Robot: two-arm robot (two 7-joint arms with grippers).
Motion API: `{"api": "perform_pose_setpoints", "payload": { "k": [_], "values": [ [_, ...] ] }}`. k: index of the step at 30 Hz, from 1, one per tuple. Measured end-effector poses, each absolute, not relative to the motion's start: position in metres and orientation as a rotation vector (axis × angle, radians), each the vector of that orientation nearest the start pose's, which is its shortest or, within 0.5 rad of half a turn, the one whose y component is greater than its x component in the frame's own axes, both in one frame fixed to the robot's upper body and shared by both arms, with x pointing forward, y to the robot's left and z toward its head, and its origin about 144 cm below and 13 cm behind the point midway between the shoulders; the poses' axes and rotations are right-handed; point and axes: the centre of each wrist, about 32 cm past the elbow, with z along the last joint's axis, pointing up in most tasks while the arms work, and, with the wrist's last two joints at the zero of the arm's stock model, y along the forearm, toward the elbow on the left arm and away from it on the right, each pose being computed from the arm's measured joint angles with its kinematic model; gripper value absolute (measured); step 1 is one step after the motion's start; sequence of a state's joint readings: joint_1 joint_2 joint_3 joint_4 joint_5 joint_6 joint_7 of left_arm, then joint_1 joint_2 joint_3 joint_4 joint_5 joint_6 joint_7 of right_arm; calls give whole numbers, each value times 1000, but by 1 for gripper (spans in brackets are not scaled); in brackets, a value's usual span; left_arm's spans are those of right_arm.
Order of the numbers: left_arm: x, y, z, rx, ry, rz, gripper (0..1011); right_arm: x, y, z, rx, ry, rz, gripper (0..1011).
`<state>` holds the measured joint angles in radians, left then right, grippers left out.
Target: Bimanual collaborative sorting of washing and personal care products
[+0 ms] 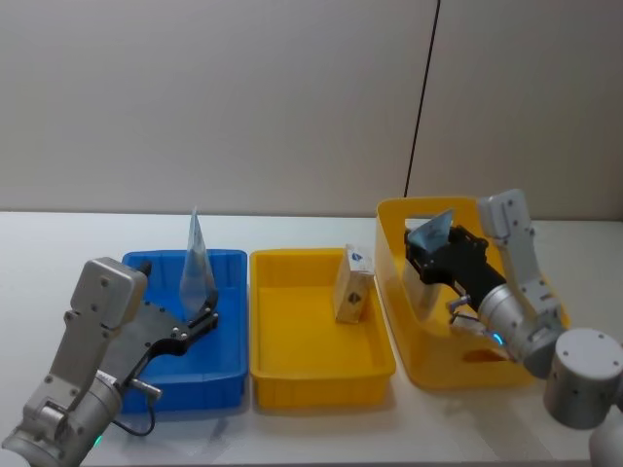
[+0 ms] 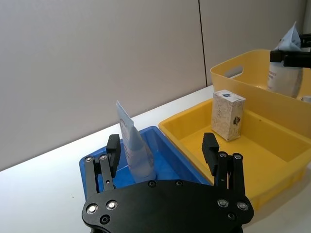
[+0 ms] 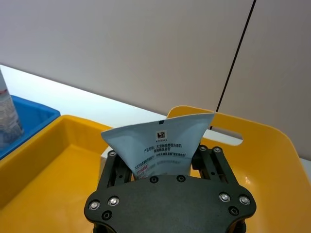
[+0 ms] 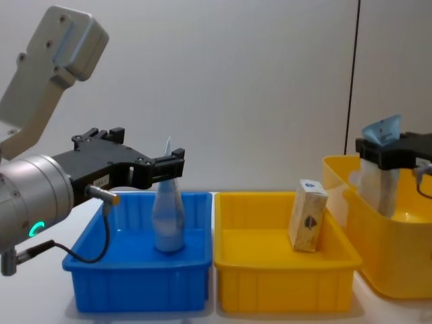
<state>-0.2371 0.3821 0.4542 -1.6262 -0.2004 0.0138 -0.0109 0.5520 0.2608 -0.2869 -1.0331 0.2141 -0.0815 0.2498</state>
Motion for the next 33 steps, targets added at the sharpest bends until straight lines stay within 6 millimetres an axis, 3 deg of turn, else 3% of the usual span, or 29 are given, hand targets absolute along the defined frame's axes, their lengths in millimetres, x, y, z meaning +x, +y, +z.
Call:
{"api": "perform_pose_setpoints", "payload": {
  "k": [15, 33],
  "values": [
    [492, 198, 1204, 61, -268, 1124, 1001, 563, -261, 1178, -63, -125, -1215, 984],
    [492, 198, 1204, 61, -268, 1124, 1001, 514, -251, 1176, -26, -107, -1224, 1000]
  ]
}}
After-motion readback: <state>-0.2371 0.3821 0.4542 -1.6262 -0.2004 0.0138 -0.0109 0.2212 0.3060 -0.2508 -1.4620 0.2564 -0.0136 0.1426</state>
